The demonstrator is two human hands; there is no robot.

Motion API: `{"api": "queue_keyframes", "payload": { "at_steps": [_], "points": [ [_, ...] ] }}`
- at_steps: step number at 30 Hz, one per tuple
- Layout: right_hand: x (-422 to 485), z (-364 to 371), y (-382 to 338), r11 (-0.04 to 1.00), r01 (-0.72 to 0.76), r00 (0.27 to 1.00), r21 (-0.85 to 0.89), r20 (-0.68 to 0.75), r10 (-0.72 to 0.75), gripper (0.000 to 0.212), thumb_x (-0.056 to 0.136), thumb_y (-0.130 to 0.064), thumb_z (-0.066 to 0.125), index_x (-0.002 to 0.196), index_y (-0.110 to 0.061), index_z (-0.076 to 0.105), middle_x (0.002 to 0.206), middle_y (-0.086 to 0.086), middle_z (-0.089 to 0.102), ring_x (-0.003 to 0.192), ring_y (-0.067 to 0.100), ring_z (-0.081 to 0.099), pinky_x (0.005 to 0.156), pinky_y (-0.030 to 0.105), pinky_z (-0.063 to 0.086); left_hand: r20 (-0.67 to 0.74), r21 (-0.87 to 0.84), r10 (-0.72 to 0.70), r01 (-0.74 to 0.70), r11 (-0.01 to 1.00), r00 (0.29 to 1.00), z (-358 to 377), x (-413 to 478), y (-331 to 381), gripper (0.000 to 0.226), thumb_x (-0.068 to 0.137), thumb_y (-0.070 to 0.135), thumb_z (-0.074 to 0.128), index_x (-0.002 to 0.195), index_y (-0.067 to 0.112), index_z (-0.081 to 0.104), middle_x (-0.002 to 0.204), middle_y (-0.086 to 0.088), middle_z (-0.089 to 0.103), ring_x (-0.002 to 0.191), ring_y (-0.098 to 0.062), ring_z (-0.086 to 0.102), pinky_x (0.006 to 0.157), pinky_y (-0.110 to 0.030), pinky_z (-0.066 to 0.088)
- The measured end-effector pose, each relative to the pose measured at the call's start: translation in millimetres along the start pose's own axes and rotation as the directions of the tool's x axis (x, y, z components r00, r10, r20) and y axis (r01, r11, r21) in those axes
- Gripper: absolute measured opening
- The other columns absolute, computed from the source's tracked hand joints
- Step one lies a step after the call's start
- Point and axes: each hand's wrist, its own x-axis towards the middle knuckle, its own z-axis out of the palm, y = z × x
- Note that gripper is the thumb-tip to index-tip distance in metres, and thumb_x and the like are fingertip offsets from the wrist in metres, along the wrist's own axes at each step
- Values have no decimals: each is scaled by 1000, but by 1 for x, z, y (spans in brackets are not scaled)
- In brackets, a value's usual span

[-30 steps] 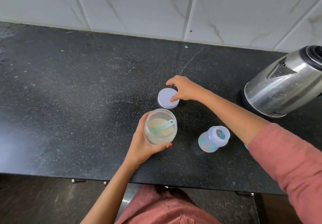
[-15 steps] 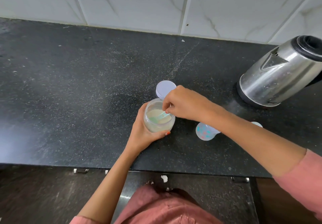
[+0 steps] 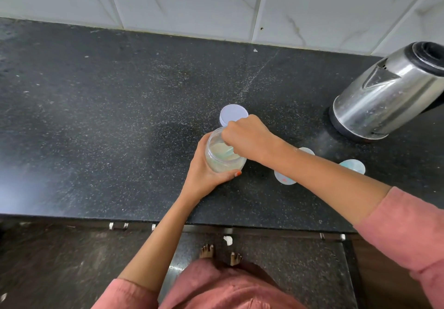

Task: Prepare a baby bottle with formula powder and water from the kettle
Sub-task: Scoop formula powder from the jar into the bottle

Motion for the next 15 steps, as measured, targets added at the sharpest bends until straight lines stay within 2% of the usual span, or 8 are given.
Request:
{"api": "queue_keyframes", "payload": {
  "at_steps": [3, 6, 9, 10, 11, 13, 15],
  "points": [
    [-1, 1, 2, 995, -32, 998, 92, -42, 36, 22, 89, -3, 49, 107, -9, 61, 110, 9, 62, 101, 28, 59, 66, 31, 31, -1, -3, -10, 10, 1000, 1000, 0, 0, -1, 85, 47, 42, 81, 118, 50, 35, 125, 19, 49, 116, 2, 49, 93, -13, 39],
    [-6, -1, 8, 988, -62, 991, 144, -111, 78, 21, 88, -4, 48, 103, -10, 63, 105, 9, 64, 97, 26, 59, 65, 31, 34, -7, 8, -7, 7, 1000, 1000, 0, 0, -2, 85, 47, 44, 81, 118, 50, 35, 126, 17, 49, 117, 0, 48, 96, -17, 39],
    [-7, 0, 8, 991, -62, 991, 114, -107, 75, 17, 84, 3, 45, 85, -5, 60, 83, 10, 56, 87, 28, 55, 54, 28, 30, -7, 13, -8, 8, 1000, 1000, 0, 1, -3, 85, 47, 45, 80, 118, 50, 35, 126, 18, 48, 116, 2, 48, 95, -17, 39],
    [-7, 0, 6, 994, -58, 993, 92, -95, 66, 16, 83, 6, 44, 72, -3, 52, 71, 8, 46, 82, 28, 50, 49, 26, 25, -5, 10, -9, 9, 1000, 1000, 0, 1, -3, 84, 47, 44, 80, 117, 50, 35, 125, 19, 48, 116, 3, 48, 94, -15, 38],
    [-6, 0, 5, 997, -43, 995, 71, -83, 49, 25, 82, 8, 42, 61, -5, 39, 63, 5, 35, 78, 27, 44, 46, 25, 19, -3, 4, -9, 9, 1000, 1000, 0, 1, -2, 84, 47, 44, 80, 117, 49, 35, 124, 20, 48, 114, 5, 48, 91, -11, 37],
    [-6, -2, 2, 999, 9, 998, 45, -55, -6, 38, 81, 10, 40, 54, -10, 22, 60, 1, 22, 76, 23, 36, 46, 24, 15, 1, -8, -11, 11, 1000, 1000, 1, 0, -2, 83, 47, 41, 79, 116, 48, 35, 120, 21, 49, 110, 11, 48, 86, -4, 36],
    [-5, -5, -1, 998, 39, 998, 40, -45, -37, 40, 82, 10, 39, 54, -12, 20, 60, 0, 21, 69, 22, 35, 46, 23, 16, 0, -14, -15, 15, 1000, 1000, 1, 0, -2, 83, 46, 41, 79, 116, 47, 34, 119, 22, 49, 109, 13, 48, 84, -2, 35]
  ]
}}
